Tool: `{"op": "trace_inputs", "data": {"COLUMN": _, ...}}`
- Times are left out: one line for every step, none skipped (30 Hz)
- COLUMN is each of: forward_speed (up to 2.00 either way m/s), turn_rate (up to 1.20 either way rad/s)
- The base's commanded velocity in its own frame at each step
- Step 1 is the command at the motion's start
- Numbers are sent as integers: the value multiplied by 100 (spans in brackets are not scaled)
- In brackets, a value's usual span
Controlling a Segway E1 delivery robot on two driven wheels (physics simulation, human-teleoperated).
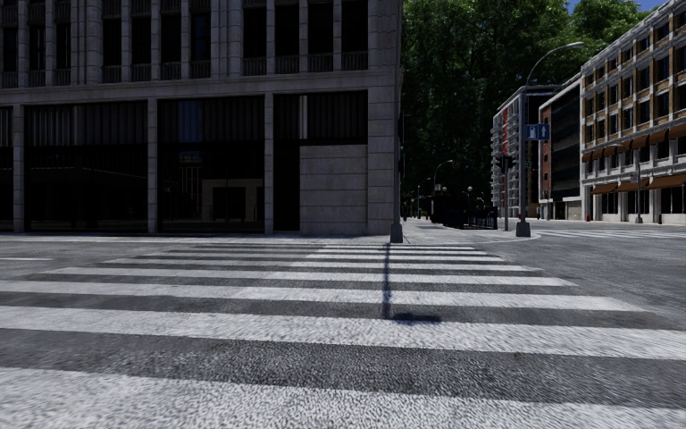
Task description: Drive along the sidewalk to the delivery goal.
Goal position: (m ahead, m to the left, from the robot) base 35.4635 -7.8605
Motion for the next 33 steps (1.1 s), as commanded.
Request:
{"op": "trace_inputs", "data": {"forward_speed": 0, "turn_rate": 0}}
{"op": "trace_inputs", "data": {"forward_speed": 0, "turn_rate": 0}}
{"op": "trace_inputs", "data": {"forward_speed": 0, "turn_rate": 0}}
{"op": "trace_inputs", "data": {"forward_speed": 0, "turn_rate": 0}}
{"op": "trace_inputs", "data": {"forward_speed": 0, "turn_rate": 0}}
{"op": "trace_inputs", "data": {"forward_speed": 0, "turn_rate": 0}}
{"op": "trace_inputs", "data": {"forward_speed": 0, "turn_rate": 0}}
{"op": "trace_inputs", "data": {"forward_speed": 0, "turn_rate": 0}}
{"op": "trace_inputs", "data": {"forward_speed": 0, "turn_rate": 0}}
{"op": "trace_inputs", "data": {"forward_speed": 0, "turn_rate": 0}}
{"op": "trace_inputs", "data": {"forward_speed": 0, "turn_rate": 0}}
{"op": "trace_inputs", "data": {"forward_speed": 0, "turn_rate": 0}}
{"op": "trace_inputs", "data": {"forward_speed": 0, "turn_rate": 0}}
{"op": "trace_inputs", "data": {"forward_speed": 0, "turn_rate": 0}}
{"op": "trace_inputs", "data": {"forward_speed": 0, "turn_rate": 0}}
{"op": "trace_inputs", "data": {"forward_speed": 0, "turn_rate": 0}}
{"op": "trace_inputs", "data": {"forward_speed": 0, "turn_rate": 0}}
{"op": "trace_inputs", "data": {"forward_speed": 0, "turn_rate": 0}}
{"op": "trace_inputs", "data": {"forward_speed": 0, "turn_rate": 0}}
{"op": "trace_inputs", "data": {"forward_speed": 0, "turn_rate": 0}}
{"op": "trace_inputs", "data": {"forward_speed": 0, "turn_rate": 0}}
{"op": "trace_inputs", "data": {"forward_speed": 0, "turn_rate": 0}}
{"op": "trace_inputs", "data": {"forward_speed": 0, "turn_rate": 0}}
{"op": "trace_inputs", "data": {"forward_speed": 0, "turn_rate": 0}}
{"op": "trace_inputs", "data": {"forward_speed": 0, "turn_rate": 0}}
{"op": "trace_inputs", "data": {"forward_speed": 0, "turn_rate": 0}}
{"op": "trace_inputs", "data": {"forward_speed": 0, "turn_rate": 0}}
{"op": "trace_inputs", "data": {"forward_speed": 0, "turn_rate": 0}}
{"op": "trace_inputs", "data": {"forward_speed": 0, "turn_rate": 0}}
{"op": "trace_inputs", "data": {"forward_speed": 0, "turn_rate": 0}}
{"op": "trace_inputs", "data": {"forward_speed": 158, "turn_rate": 0}}
{"op": "trace_inputs", "data": {"forward_speed": 200, "turn_rate": 0}}
{"op": "trace_inputs", "data": {"forward_speed": 200, "turn_rate": 0}}
